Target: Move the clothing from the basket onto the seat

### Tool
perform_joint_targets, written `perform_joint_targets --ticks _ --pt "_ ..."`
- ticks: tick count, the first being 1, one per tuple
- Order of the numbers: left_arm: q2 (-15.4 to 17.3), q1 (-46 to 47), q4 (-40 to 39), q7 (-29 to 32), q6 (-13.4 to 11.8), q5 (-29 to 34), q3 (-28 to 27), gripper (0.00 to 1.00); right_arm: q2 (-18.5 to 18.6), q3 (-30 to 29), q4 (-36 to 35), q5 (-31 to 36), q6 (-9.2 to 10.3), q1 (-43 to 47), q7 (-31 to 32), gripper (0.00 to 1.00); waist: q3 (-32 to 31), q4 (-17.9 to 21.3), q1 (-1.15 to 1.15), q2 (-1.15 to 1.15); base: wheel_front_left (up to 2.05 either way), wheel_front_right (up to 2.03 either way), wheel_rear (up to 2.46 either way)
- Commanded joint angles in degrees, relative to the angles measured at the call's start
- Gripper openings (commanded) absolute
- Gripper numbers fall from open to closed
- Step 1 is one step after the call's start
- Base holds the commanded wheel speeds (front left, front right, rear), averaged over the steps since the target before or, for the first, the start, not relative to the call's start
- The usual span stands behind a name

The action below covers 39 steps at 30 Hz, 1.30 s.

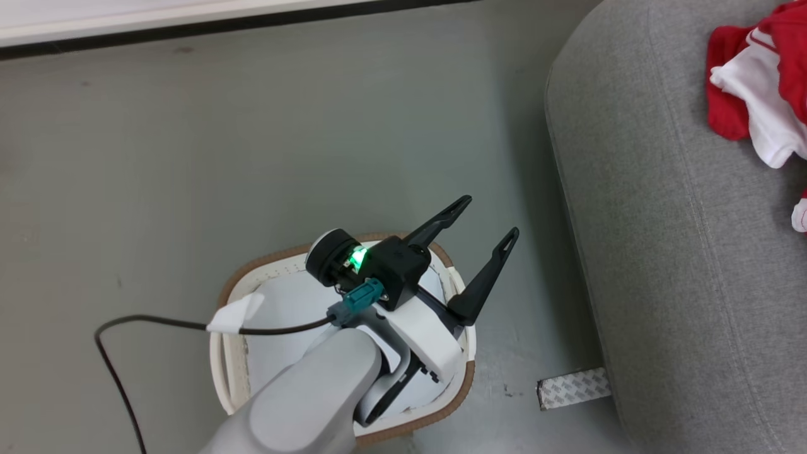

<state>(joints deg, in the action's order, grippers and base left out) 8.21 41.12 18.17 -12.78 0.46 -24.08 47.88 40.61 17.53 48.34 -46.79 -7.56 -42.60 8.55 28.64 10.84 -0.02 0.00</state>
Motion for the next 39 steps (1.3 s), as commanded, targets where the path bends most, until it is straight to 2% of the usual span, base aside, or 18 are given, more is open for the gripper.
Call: perform_joint_targets --ticks 1,2,8,14,18,24,32,34,39 --pt "0.1 0.3 0.5 -0.7 -0.1 0.1 -0.3 1.0 0.7 1.4 0.8 -1.1 0.15 -1.1 -0.4 0.68 -1.0 0.3 0.02 0.0 0.0 0.0 0.0" --pt "0.1 -0.1 0.8 -0.9 -0.1 -0.2 -0.3 1.0 0.8 2.2 1.2 -1.4 0.15 -1.0 -0.2 1.0 -1.6 0.4 0.02 0.0 0.0 0.0 0.0" --pt "0.0 -2.7 2.1 -1.7 -0.2 -1.7 -1.2 1.0 1.9 7.7 0.6 -2.9 0.15 -0.1 0.8 1.0 -7.2 1.6 0.02 0.0 0.0 0.0 0.0" --pt "-0.2 -5.1 2.0 -2.2 -0.5 -2.7 -2.6 1.0 5.0 12.0 -2.1 -2.0 0.15 1.3 -1.0 1.0 -12.8 1.5 0.02 0.0 0.0 0.0 0.0" --pt "0.6 -7.7 1.6 -2.4 -1.0 -3.2 -4.5 1.0 7.8 14.2 -6.1 -2.2 0.15 2.6 -1.4 1.0 -17.9 0.7 0.02 0.0 0.0 0.0 0.0" --pt "2.8 -12.4 -1.6 -2.4 -2.6 -3.8 -10.1 1.0 9.0 15.0 -14.9 -3.6 0.15 4.6 -2.6 1.0 -24.4 -1.1 0.02 0.0 0.0 0.0 0.0" --pt "6.6 -19.3 -5.9 -2.4 -5.0 -4.8 -20.7 1.0 5.6 11.7 -25.5 -1.5 0.14 8.3 -9.9 1.0 -29.3 -4.2 0.02 0.0 0.0 0.0 0.0" --pt "5.9 -20.9 -7.4 -2.4 -6.3 -5.6 -24.4 1.0 4.0 9.6 -26.9 -0.2 0.15 10.3 -12.8 1.0 -29.8 -5.2 0.02 0.0 0.0 0.0 0.0" --pt "5.4 -25.1 -8.4 -2.4 -7.4 -3.5 -29.7 1.0 -2.0 4.9 -29.6 3.7 0.15 16.5 -17.0 1.0 -30.7 -7.0 0.02 0.0 0.0 0.0 0.0"
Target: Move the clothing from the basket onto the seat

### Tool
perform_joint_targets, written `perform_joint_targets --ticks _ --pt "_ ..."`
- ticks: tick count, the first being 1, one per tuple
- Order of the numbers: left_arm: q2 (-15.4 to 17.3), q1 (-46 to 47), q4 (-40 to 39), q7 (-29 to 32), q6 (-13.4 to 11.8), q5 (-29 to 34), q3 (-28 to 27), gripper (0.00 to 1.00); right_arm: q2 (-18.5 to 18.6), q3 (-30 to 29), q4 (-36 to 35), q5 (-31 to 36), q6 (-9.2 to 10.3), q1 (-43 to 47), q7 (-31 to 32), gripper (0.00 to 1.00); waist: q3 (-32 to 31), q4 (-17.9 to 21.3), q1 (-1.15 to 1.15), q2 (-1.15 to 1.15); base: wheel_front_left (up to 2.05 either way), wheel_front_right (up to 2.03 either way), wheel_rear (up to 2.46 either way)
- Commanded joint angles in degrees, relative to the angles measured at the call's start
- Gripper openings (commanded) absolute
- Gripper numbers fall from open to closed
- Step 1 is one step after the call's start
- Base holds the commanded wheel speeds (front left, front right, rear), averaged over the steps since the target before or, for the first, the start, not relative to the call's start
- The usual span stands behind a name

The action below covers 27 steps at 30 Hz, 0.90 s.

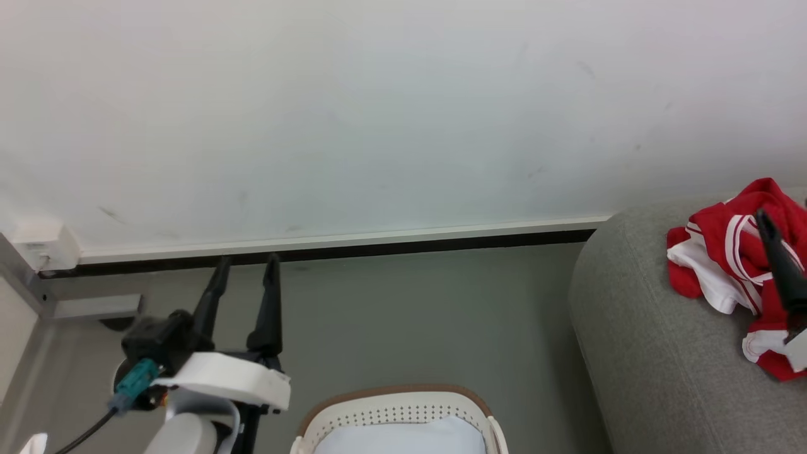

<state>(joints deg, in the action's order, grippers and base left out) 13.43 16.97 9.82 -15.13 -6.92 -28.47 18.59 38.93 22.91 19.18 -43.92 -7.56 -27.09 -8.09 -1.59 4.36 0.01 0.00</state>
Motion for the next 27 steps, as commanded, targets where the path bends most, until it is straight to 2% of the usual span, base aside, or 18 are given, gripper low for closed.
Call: perform_joint_targets --ticks 1,11,12,16,21,27 --pt "0.0 -1.9 0.0 0.0 -0.2 1.3 -1.2 1.0 -1.8 -1.2 -0.8 1.3 0.14 2.5 -1.0 1.0 -0.6 -0.7 -0.01 0.0 0.0 0.0 0.0" --pt "-4.9 -9.1 2.4 0.0 2.4 5.9 -8.8 1.0 -15.5 -8.3 -5.5 11.7 0.14 16.7 -6.9 1.0 -0.7 -1.5 -0.01 0.0 0.0 0.0 0.0" --pt "-6.4 -10.6 2.4 0.0 3.2 6.2 -10.8 1.0 -18.3 -9.6 -5.7 13.4 0.14 18.6 -7.1 1.0 -0.5 -1.2 -0.01 0.0 0.0 0.0 0.0" --pt "-8.7 -13.8 2.2 0.0 5.6 9.5 -14.0 1.0 -23.4 -13.2 -5.2 17.0 0.14 20.6 -7.1 1.0 0.0 0.1 -0.01 0.0 0.0 0.0 0.0" --pt "-9.9 -14.7 3.2 0.0 7.6 12.1 -15.4 1.0 -25.5 -13.5 -4.9 18.4 0.14 20.4 -7.1 1.0 0.0 0.7 -0.01 0.0 0.0 0.0 0.0" --pt "-10.3 -13.8 3.9 0.0 9.1 13.5 -15.6 1.0 -25.8 -13.1 -4.7 18.8 0.14 20.8 -7.1 1.0 -0.2 0.5 -0.01 0.0 0.0 0.0 0.0"
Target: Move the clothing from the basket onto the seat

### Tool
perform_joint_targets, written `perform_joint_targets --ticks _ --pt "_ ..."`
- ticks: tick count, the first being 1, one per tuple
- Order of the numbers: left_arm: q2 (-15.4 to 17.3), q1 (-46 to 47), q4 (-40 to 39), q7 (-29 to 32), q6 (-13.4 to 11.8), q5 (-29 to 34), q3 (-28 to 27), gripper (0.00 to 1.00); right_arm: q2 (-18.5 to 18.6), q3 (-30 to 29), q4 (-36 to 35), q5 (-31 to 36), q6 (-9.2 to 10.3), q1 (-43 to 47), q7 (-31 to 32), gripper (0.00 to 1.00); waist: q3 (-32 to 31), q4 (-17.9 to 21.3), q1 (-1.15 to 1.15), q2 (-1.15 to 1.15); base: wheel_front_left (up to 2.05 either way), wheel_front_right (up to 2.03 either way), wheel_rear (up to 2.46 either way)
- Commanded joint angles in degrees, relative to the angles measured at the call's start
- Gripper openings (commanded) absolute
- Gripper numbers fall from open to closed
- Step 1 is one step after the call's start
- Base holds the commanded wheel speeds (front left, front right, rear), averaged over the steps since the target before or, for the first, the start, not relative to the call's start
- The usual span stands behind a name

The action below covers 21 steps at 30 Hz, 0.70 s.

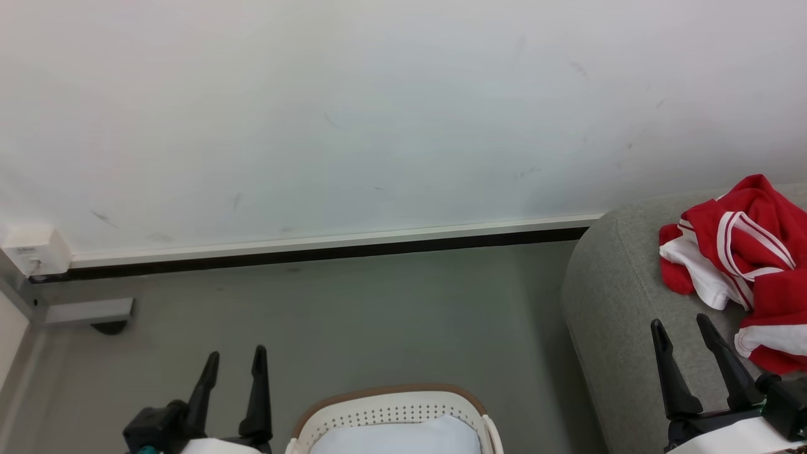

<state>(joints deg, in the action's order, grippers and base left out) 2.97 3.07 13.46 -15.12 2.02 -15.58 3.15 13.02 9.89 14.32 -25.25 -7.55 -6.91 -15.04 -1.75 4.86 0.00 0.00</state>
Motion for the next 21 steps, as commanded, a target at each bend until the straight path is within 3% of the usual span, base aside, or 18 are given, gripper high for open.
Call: perform_joint_targets --ticks 1,21 --pt "0.1 0.2 0.3 0.0 0.4 0.7 -0.2 1.0 0.0 -0.1 0.1 0.2 0.13 0.5 -0.2 1.0 -0.1 0.0 0.0 0.0 0.0 0.0 0.0" --pt "0.0 1.1 1.7 0.0 0.1 -1.1 1.5 1.0 -1.1 0.9 1.0 0.2 0.13 -0.2 -0.2 1.0 -0.3 0.4 0.0 0.0 0.0 0.0 0.0"
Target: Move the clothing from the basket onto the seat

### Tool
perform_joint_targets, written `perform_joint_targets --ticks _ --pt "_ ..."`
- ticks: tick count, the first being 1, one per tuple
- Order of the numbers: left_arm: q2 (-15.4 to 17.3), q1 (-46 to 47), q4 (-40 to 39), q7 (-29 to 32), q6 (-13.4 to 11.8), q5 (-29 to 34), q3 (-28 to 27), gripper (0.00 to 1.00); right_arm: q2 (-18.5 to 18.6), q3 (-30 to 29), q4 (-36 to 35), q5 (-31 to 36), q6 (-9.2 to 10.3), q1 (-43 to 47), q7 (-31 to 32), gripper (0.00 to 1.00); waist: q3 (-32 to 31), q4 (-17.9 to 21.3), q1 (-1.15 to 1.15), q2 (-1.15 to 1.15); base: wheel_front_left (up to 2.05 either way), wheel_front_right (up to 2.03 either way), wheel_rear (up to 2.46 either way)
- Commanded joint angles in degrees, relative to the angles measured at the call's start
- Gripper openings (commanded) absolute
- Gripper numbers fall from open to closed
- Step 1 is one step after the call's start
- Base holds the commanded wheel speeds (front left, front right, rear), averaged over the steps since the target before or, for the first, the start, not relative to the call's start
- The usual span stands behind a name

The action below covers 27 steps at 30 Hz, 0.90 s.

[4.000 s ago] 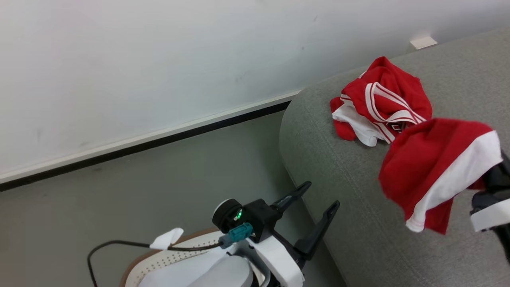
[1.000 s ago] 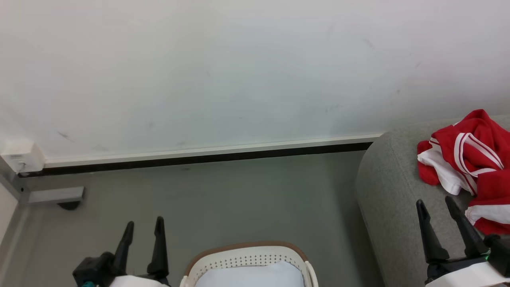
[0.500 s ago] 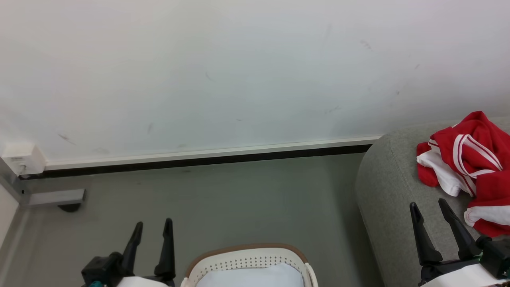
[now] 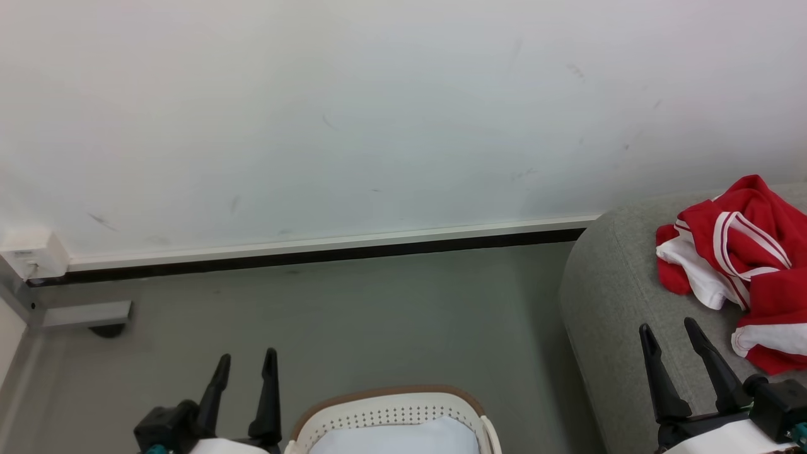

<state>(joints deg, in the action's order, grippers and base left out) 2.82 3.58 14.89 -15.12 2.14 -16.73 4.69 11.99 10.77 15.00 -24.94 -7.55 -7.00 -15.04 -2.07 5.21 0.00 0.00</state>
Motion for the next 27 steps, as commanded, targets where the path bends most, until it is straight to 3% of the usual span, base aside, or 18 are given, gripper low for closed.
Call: perform_joint_targets --ticks 1,2,3,6,27 --pt "0.2 0.5 0.3 0.0 -0.1 0.0 0.0 1.0 -0.1 0.0 0.3 -0.1 0.13 -0.2 -0.2 1.0 0.0 0.0 0.0 0.0 0.0 0.0 0.0" --pt "0.2 0.5 0.3 0.0 0.1 -0.1 0.0 1.0 0.0 0.0 0.4 -0.2 0.13 -0.1 -0.2 1.0 0.0 0.1 0.0 0.0 0.0 0.0 0.0" --pt "0.0 0.0 0.2 0.0 0.0 0.0 0.0 0.0 0.0 0.0 0.2 -0.1 -0.01 0.0 0.0 0.0 0.0 0.1 0.0 0.0 0.0 0.0 0.0" --pt "-0.2 -0.9 1.7 0.2 0.0 -0.3 -0.1 0.0 -0.5 0.2 1.4 -0.3 -0.01 0.9 0.2 0.0 0.0 0.0 0.0 0.0 0.0 0.0 0.0" --pt "-0.1 0.2 0.9 6.0 1.5 -20.6 -3.1 0.0 -2.7 -4.5 0.7 -18.4 0.01 0.7 5.9 0.0 0.4 -0.8 0.0 0.0 0.0 0.0 0.0"
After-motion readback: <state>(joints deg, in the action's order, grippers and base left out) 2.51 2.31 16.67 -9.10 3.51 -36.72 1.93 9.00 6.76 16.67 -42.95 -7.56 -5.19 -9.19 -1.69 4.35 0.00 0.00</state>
